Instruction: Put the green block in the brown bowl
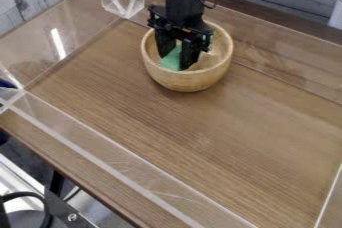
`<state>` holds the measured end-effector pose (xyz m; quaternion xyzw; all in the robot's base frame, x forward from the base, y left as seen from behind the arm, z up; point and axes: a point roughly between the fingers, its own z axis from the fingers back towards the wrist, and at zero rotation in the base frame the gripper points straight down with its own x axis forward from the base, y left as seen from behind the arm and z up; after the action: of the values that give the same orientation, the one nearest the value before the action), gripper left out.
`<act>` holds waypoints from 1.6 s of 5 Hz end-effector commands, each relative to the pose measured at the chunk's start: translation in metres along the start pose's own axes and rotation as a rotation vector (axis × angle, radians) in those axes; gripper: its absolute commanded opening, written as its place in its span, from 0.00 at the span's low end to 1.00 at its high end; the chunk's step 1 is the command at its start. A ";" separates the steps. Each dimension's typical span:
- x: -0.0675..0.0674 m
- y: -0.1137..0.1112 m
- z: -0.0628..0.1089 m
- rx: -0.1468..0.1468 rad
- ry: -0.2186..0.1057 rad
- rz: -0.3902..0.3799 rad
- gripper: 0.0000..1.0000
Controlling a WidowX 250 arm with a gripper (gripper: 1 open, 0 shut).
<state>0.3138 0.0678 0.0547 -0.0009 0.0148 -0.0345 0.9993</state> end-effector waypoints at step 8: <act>-0.013 0.029 0.104 0.009 -0.179 0.082 1.00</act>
<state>0.3000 0.0954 0.1364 -0.0102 -0.0383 0.0073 0.9992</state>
